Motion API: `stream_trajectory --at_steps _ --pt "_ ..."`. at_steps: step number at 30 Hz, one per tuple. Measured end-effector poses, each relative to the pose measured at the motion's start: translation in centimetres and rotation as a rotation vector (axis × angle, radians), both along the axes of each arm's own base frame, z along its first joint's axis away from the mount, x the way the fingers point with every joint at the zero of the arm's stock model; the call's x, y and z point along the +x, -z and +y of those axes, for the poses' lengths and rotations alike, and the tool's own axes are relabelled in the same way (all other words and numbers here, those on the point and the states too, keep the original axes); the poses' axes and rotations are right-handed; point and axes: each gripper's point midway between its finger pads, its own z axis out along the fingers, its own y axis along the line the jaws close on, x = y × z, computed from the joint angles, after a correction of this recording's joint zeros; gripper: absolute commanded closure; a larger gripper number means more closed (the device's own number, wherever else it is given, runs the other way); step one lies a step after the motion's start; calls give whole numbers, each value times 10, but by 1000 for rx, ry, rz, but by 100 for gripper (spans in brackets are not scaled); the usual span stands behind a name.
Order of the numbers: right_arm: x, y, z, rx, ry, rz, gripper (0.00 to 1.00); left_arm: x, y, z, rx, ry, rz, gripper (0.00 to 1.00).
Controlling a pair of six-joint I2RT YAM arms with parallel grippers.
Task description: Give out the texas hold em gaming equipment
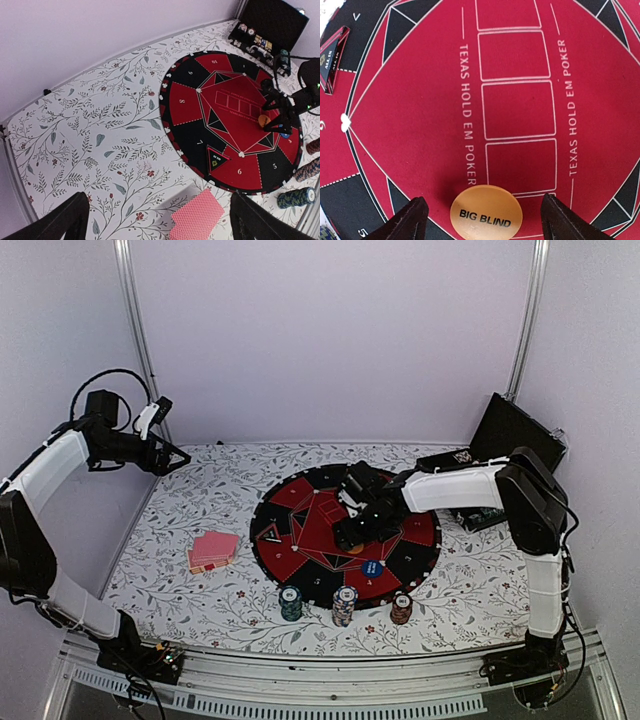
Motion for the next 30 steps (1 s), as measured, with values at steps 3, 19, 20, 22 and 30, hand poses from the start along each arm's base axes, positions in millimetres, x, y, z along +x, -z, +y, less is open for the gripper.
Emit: stream_trajectory --at_steps 3,19,20,22,30 --pt "-5 5 -4 -2 1 10 18 0 0 0 1 -1 0 0" --pt "-38 2 2 9 -25 37 28 0 0 1 3 -3 -1 0" --pt "-38 3 1 6 -23 38 29 0 0 1 3 -3 -1 0" --pt "-36 5 1 -2 -17 37 29 1 0 1 4 -4 -1 0" --pt "-24 6 -5 -28 20 15 32 1 0 1 5 -4 -1 0"
